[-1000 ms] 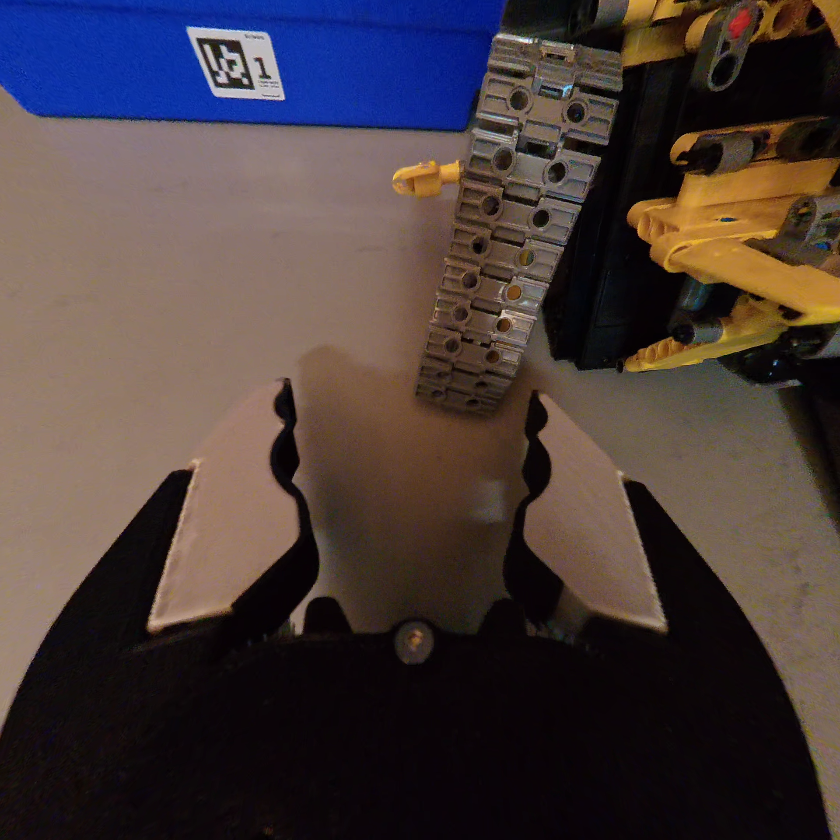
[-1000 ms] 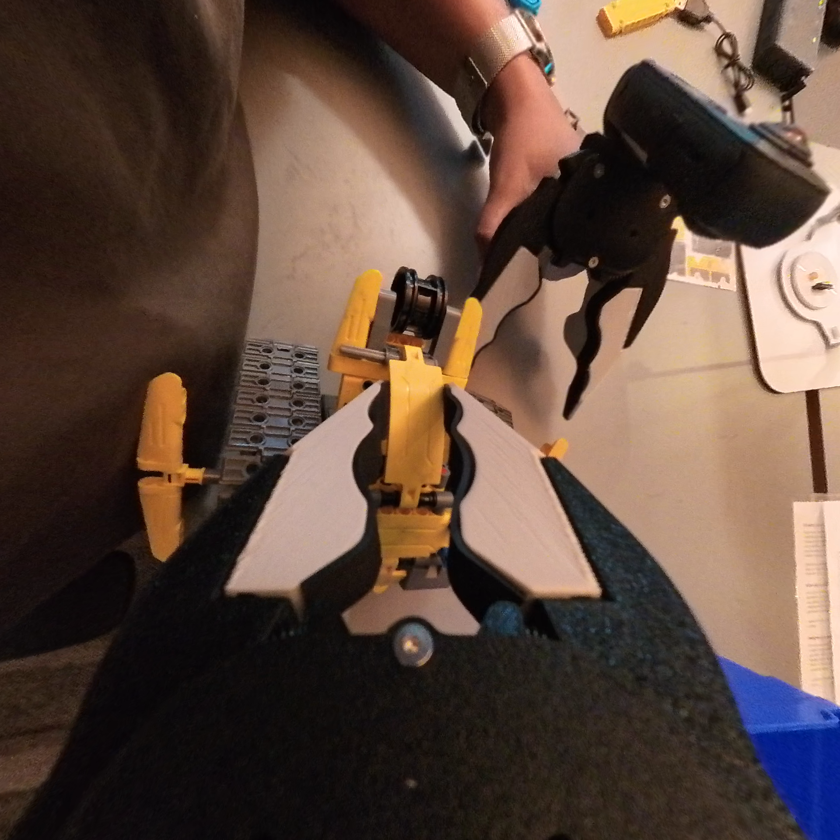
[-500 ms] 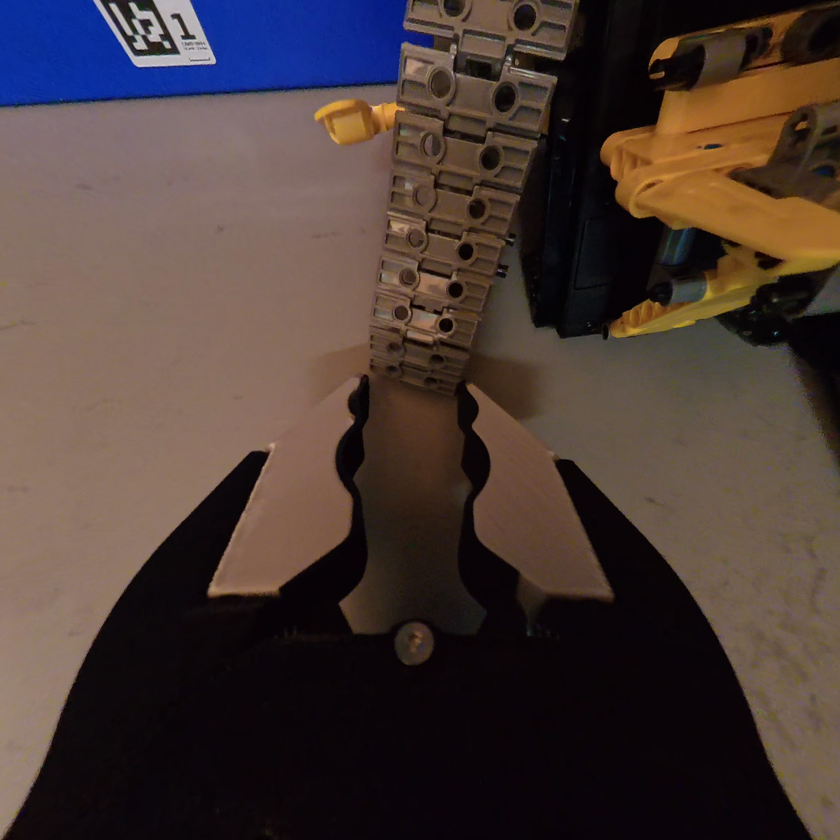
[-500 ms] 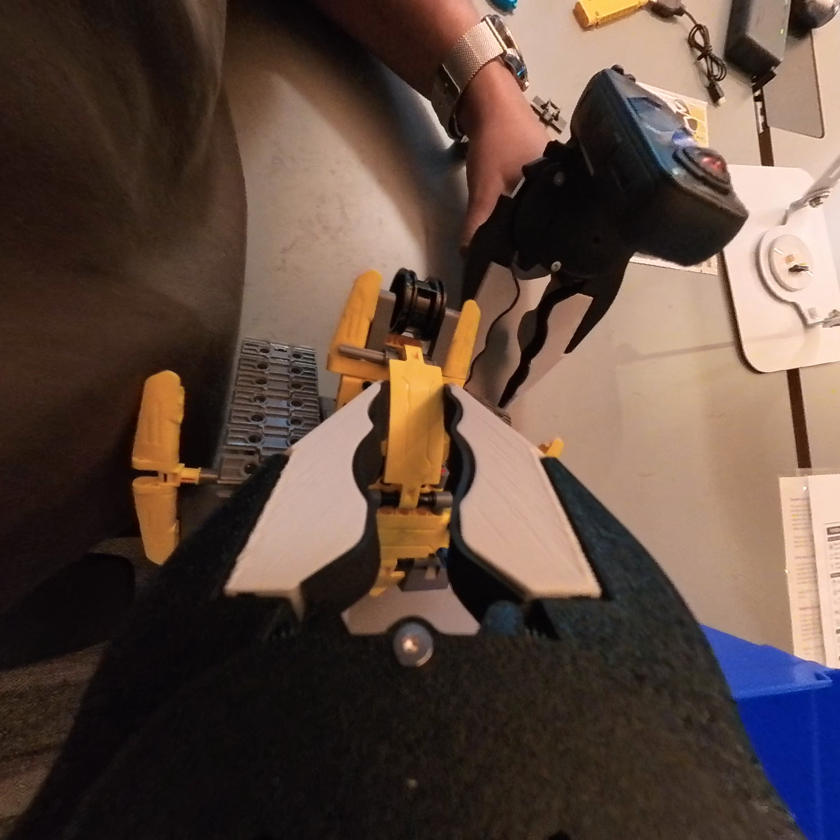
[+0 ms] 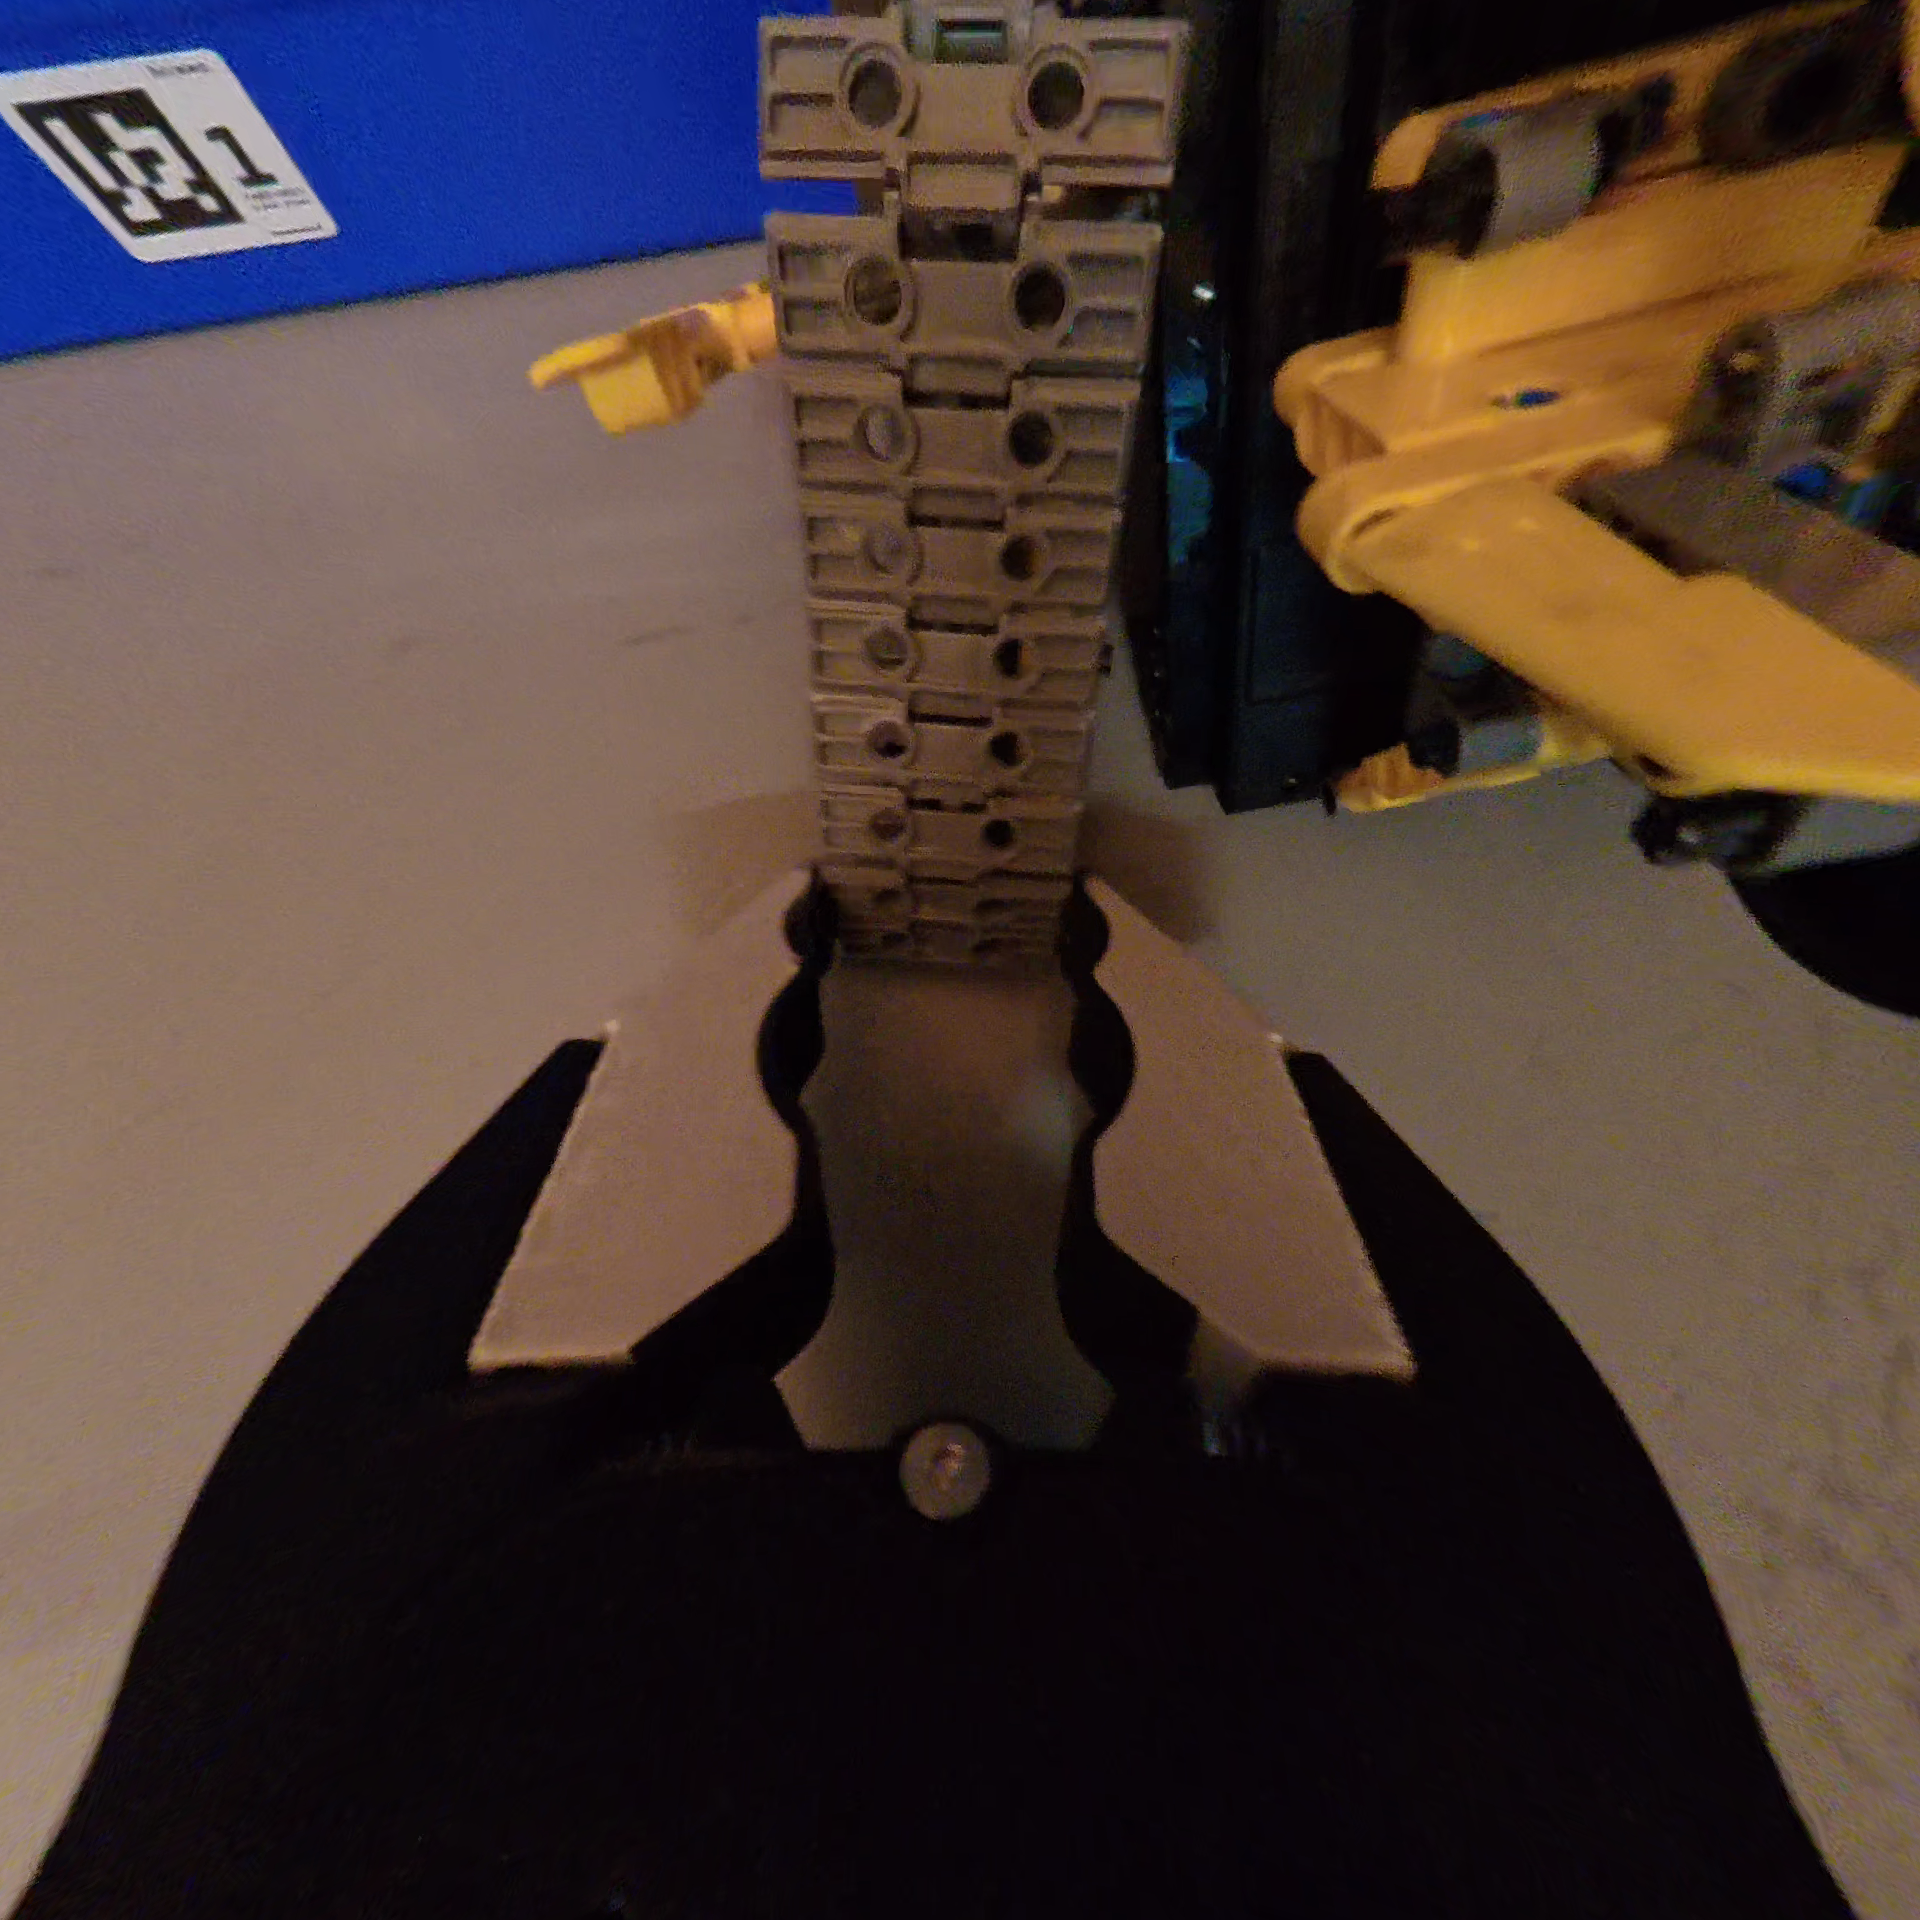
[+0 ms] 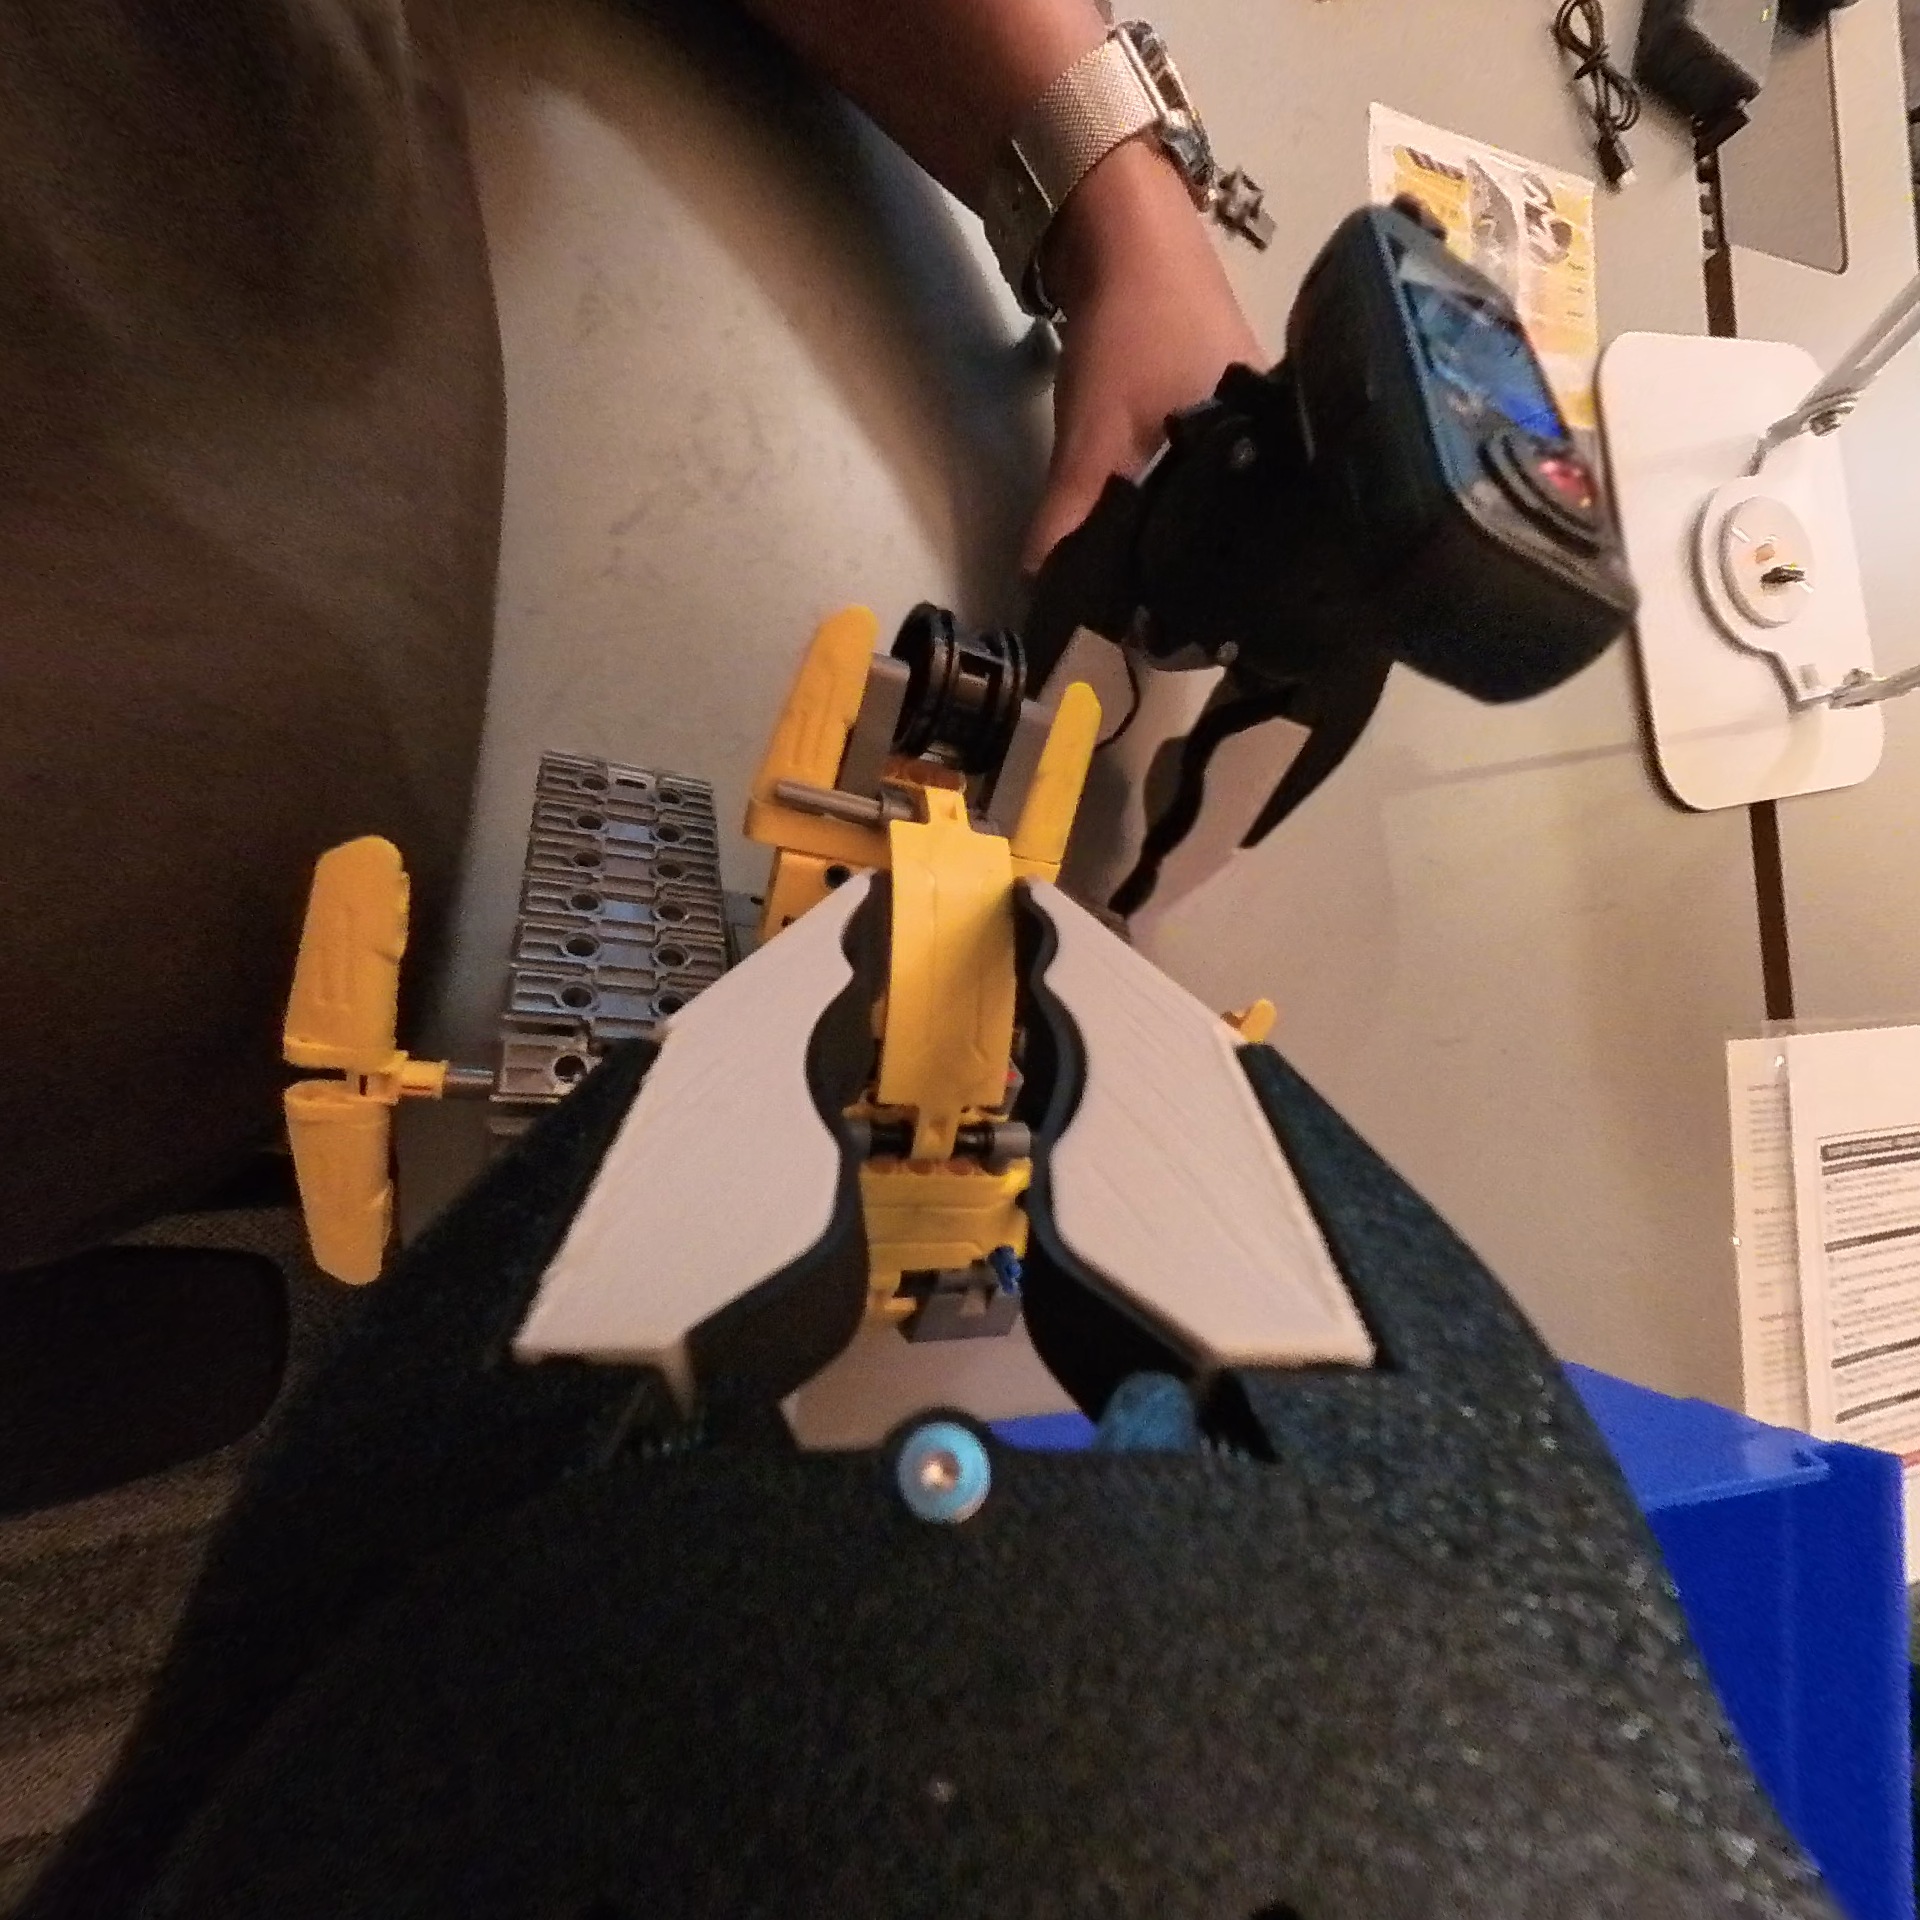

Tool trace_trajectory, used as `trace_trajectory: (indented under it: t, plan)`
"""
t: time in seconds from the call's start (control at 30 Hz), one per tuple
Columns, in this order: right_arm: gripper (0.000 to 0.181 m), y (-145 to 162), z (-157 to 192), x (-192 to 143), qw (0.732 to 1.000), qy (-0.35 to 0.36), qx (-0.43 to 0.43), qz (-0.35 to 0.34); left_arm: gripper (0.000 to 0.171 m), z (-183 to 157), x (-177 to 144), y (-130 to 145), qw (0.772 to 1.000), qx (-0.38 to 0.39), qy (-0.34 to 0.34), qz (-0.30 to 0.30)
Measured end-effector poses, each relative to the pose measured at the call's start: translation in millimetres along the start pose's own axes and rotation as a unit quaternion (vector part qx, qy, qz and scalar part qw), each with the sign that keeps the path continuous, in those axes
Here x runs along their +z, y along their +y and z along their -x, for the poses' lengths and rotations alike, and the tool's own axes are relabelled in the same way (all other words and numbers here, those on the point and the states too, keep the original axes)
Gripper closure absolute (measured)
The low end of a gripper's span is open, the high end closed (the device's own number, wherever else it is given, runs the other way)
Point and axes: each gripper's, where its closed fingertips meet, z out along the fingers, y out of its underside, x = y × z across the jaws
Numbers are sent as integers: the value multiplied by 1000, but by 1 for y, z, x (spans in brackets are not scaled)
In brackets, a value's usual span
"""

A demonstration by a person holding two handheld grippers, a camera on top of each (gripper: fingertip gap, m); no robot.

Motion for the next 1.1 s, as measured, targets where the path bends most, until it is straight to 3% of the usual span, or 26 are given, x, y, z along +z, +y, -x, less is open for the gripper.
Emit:
trace_trajectory:
  t: [0.33,0.63,0.7,0.93,1.1]
  plan:
    - [159,5,0,0,1000,11,-1,27,131,-8,-38,-14,992,-65,42,-96]
    - [159,6,0,2,999,11,-6,44,129,-14,-25,0,998,-42,21,-50]
    - [159,7,0,2,999,13,-8,48,118,-14,-25,0,998,-42,17,-49]
    - [159,7,0,3,998,17,-17,59,101,-12,-40,2,996,-62,-6,-62]
    - [160,4,-4,3,999,24,8,47,85,-27,-74,-11,985,-93,-39,-139]
